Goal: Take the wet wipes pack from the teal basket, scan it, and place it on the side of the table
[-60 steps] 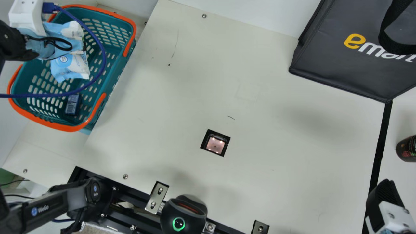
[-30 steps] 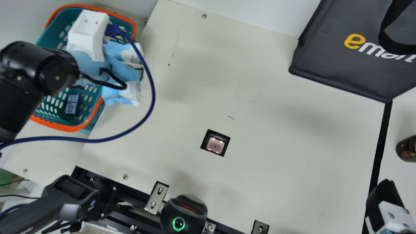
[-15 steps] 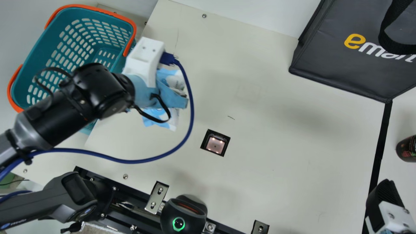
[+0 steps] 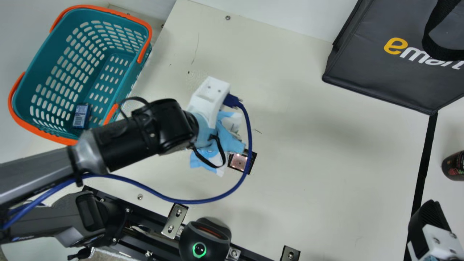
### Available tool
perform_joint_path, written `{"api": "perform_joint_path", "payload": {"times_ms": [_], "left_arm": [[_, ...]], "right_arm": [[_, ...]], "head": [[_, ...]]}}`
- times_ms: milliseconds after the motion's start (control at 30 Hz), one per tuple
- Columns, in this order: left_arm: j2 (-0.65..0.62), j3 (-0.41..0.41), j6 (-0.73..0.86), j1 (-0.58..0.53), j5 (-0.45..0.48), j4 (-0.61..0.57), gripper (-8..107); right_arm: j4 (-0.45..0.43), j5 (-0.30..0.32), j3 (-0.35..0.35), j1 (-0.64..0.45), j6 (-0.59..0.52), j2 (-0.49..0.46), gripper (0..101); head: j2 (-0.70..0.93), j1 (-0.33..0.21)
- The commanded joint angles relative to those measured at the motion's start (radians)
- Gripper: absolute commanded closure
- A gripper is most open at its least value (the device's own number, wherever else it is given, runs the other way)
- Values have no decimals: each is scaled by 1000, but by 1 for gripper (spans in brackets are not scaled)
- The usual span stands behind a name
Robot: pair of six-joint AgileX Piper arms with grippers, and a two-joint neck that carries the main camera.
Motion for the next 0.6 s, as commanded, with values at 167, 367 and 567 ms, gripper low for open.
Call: {"api": "perform_joint_path", "payload": {"times_ms": [167,367,567], "left_arm": [[65,1,81,-38,-48,-28,107],[103,6,222,-48,-95,-69,107],[141,10,364,-43,-141,-120,107]], "right_arm": [[0,0,0,0,0,0,6],[0,0,0,0,0,0,6],[0,0,0,0,0,0,6]], "head": [[4,-29],[4,-29],[4,-29]]}}
